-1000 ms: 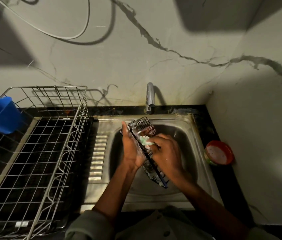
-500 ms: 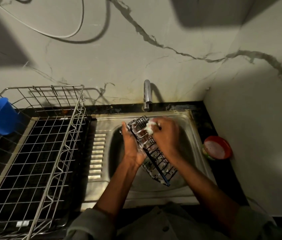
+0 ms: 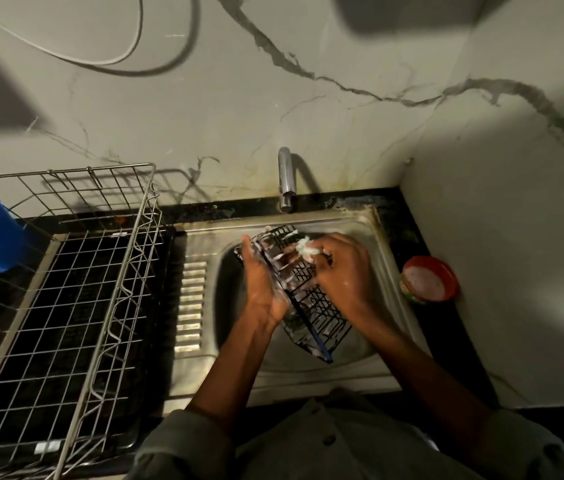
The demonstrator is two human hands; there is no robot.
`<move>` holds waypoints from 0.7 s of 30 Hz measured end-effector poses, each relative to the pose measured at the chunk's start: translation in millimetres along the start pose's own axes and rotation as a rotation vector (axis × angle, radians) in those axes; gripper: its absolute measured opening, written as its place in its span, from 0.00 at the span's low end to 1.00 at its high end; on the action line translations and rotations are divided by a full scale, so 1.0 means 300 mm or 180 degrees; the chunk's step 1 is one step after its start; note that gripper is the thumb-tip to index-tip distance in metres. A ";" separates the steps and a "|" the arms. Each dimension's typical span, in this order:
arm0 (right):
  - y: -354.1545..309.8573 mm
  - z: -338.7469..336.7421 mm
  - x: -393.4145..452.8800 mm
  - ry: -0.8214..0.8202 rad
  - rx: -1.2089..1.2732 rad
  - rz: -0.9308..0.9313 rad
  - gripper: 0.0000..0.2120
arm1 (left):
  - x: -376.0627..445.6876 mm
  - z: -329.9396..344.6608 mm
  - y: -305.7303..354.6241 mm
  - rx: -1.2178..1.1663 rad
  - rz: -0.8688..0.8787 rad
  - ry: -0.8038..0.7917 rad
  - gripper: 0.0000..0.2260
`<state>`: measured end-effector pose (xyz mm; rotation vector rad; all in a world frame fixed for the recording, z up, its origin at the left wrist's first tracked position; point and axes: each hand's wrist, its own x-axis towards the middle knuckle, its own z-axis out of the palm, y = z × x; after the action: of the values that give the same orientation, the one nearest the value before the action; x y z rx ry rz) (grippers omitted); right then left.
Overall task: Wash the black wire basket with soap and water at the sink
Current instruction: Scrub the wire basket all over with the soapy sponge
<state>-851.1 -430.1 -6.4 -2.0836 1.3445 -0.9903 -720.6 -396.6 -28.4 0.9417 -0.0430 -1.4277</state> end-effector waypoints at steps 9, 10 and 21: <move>0.007 0.036 -0.074 -0.0548 0.0006 0.0074 0.12 | 0.034 -0.029 0.038 -0.0388 0.0237 0.0277 0.35; -0.013 0.056 -0.089 -0.0633 0.0072 -0.0065 0.12 | 0.041 -0.029 0.042 -0.0451 0.0262 0.0275 0.36; -0.056 0.105 -0.103 -0.0315 0.0234 -0.0279 0.11 | 0.037 -0.055 0.051 -0.0729 0.0298 0.0196 0.31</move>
<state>-825.0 -394.9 -24.2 -2.1225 1.1599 -0.9443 -696.9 -399.3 -36.0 0.7837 0.1187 -1.2859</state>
